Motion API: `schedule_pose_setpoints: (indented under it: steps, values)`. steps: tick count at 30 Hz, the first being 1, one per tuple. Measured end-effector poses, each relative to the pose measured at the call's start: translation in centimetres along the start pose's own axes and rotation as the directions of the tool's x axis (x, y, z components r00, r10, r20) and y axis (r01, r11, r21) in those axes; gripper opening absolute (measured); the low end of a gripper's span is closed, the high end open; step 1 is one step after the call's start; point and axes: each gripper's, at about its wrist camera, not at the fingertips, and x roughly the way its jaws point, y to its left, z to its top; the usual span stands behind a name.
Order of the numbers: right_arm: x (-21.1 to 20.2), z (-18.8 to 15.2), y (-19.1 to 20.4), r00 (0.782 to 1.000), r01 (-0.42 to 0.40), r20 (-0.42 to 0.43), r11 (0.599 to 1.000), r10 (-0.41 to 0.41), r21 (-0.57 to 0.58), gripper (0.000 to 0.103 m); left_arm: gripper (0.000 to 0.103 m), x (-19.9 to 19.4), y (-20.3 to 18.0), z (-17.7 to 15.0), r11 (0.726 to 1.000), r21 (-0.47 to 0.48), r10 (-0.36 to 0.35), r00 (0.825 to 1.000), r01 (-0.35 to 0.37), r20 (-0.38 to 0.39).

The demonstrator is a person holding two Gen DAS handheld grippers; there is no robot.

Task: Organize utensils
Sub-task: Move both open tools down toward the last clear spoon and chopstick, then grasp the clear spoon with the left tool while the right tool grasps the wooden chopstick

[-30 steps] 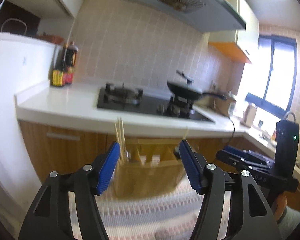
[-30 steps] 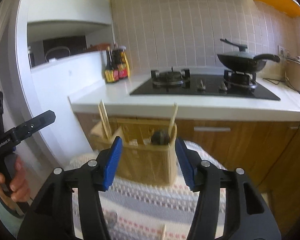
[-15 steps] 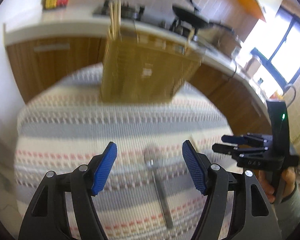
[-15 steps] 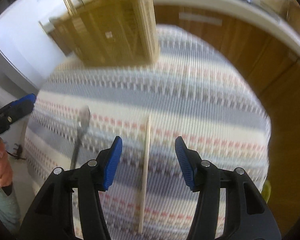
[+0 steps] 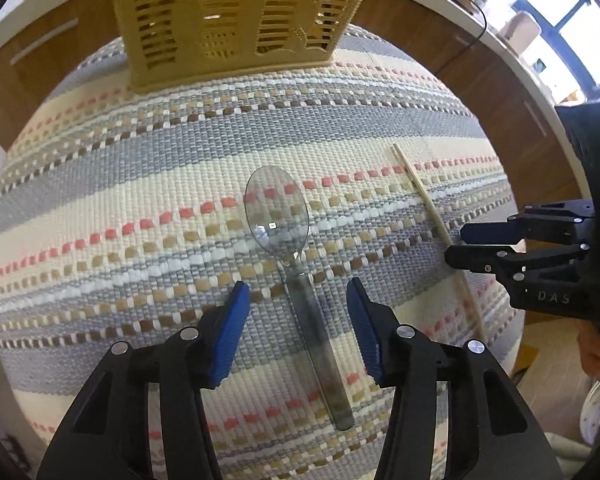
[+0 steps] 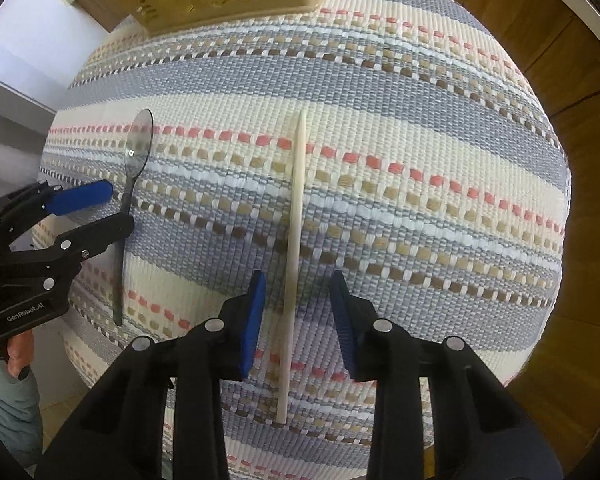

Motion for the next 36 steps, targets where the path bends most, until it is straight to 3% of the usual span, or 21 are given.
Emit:
schedule_pose_setpoints:
  steps: [7, 10, 15, 24, 26, 27, 28, 36]
  values:
    - [1.2, 1.1, 2.7, 0.999, 0.048, -0.016, 0.997, -0.049, -0.054, 0.020, 0.041, 1.2, -1.9, 1.5, 0.997, 0.039, 0.069, 0.998, -0.068, -0.015]
    - [1.6, 1.1, 3.7, 0.995, 0.095, -0.011, 0.992, -0.097, -0.082, 0.013, 0.040, 1.9, -3.4, 1.7, 0.988, 0.077, 0.137, 0.990, -0.135, -0.020]
    - [1.9, 0.9, 4.4, 0.995, 0.095, -0.018, 0.989, -0.098, -0.116, 0.013, 0.041, 3.2, -5.7, 1.7, 0.963, 0.135, 0.239, 0.971, -0.234, -0.020]
    - [1.5, 0.2, 3.7, 0.996, 0.079, -0.019, 0.988, -0.082, -0.134, 0.006, 0.034, 3.5, -6.2, 2.2, 0.964, 0.122, 0.244, 0.969, -0.238, -0.042]
    - [1.6, 0.3, 2.9, 0.996, 0.084, -0.017, 0.986, -0.087, -0.147, 0.006, 0.022, 3.4, -6.1, 2.5, 0.963, 0.109, 0.254, 0.966, -0.248, -0.051]
    - [1.4, 0.2, 2.8, 0.996, 0.085, -0.016, 0.985, -0.088, -0.150, 0.006, 0.011, 2.9, -5.7, 2.1, 0.963, 0.104, 0.255, 0.966, -0.249, -0.051]
    - [1.4, 0.2, 2.7, 0.996, 0.081, -0.018, 0.985, -0.085, -0.150, 0.005, 0.010, 2.9, -5.4, 2.2, 0.966, 0.094, 0.247, 0.967, -0.241, -0.056]
    - [-0.3, -0.3, 2.2, 1.000, 0.011, 0.011, 0.992, -0.009, -0.130, 0.005, 0.010, 1.3, -3.2, 1.3, 0.991, 0.028, 0.129, 0.992, -0.129, -0.012]
